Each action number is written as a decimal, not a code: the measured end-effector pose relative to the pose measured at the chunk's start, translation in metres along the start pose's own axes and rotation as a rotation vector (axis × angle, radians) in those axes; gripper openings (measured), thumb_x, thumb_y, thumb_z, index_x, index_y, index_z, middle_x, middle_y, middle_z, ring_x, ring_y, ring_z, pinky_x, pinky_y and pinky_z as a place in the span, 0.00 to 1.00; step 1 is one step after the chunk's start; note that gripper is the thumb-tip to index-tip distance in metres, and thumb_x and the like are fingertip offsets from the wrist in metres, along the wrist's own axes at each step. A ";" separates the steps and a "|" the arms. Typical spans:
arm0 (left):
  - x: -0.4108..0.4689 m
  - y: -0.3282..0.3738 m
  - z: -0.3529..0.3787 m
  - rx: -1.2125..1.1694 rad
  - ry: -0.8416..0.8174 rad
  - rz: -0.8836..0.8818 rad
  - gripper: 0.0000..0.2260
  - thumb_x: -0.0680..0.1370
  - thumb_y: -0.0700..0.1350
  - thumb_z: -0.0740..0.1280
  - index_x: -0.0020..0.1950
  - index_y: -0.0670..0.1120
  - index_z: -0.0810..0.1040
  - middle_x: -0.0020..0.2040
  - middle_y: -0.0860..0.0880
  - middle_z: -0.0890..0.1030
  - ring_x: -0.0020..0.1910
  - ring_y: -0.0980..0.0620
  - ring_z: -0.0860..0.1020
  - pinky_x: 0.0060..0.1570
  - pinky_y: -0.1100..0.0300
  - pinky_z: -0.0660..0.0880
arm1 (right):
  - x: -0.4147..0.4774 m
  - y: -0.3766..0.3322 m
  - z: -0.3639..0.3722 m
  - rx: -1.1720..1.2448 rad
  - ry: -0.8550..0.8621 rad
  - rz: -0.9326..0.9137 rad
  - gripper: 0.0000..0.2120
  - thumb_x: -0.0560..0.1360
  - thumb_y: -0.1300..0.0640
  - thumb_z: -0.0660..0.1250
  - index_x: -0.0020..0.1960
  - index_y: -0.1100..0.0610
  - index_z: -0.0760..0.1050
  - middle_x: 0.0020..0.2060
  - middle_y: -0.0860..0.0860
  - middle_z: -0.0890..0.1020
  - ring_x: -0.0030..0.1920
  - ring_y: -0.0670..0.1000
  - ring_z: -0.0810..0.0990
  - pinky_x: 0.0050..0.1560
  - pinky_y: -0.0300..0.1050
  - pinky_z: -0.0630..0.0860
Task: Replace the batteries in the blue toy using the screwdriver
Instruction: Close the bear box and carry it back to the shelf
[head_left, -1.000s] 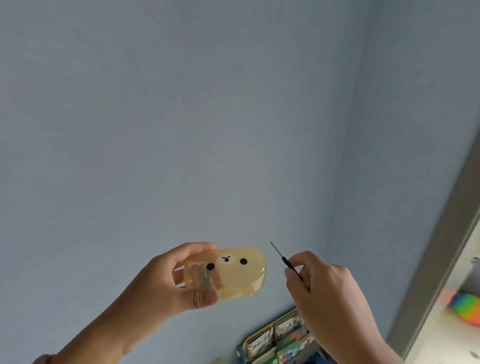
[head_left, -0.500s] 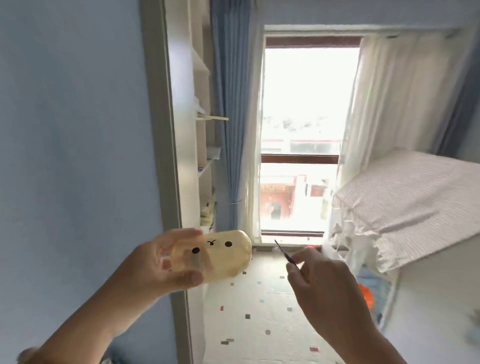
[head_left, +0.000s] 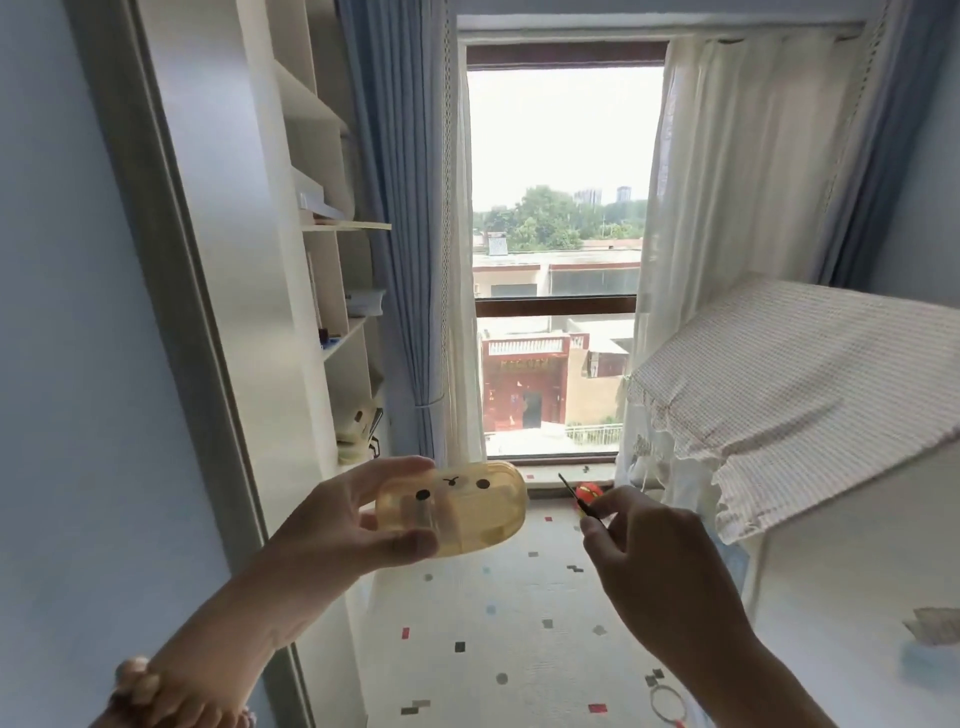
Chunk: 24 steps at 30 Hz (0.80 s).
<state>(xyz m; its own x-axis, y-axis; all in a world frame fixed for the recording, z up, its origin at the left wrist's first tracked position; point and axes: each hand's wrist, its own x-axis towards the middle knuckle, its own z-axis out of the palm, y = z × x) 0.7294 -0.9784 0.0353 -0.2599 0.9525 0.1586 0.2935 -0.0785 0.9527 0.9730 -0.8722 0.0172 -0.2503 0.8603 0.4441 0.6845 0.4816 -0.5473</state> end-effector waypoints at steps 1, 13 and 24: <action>0.011 -0.002 0.002 0.002 0.002 -0.003 0.36 0.54 0.58 0.84 0.62 0.61 0.81 0.60 0.56 0.84 0.59 0.47 0.83 0.68 0.44 0.72 | 0.011 0.005 0.005 0.014 -0.007 0.004 0.06 0.75 0.51 0.70 0.50 0.49 0.82 0.34 0.47 0.87 0.38 0.50 0.86 0.44 0.48 0.82; 0.227 -0.073 -0.022 -0.078 -0.015 -0.026 0.34 0.57 0.50 0.85 0.62 0.56 0.82 0.56 0.55 0.85 0.54 0.51 0.85 0.47 0.60 0.82 | 0.205 0.047 0.123 -0.029 -0.042 0.013 0.08 0.74 0.50 0.68 0.50 0.51 0.82 0.37 0.50 0.88 0.40 0.50 0.86 0.44 0.47 0.83; 0.466 -0.108 -0.053 -0.076 -0.043 -0.026 0.29 0.66 0.35 0.79 0.64 0.50 0.79 0.54 0.53 0.86 0.51 0.50 0.86 0.44 0.62 0.82 | 0.406 0.073 0.206 -0.080 -0.083 0.073 0.08 0.74 0.47 0.67 0.50 0.48 0.81 0.38 0.48 0.88 0.41 0.47 0.86 0.46 0.45 0.81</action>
<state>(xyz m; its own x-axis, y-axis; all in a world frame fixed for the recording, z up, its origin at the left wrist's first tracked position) 0.5275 -0.5413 0.0206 -0.2260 0.9662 0.1241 0.2165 -0.0744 0.9734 0.7804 -0.4535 0.0109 -0.2514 0.9049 0.3435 0.7545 0.4055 -0.5160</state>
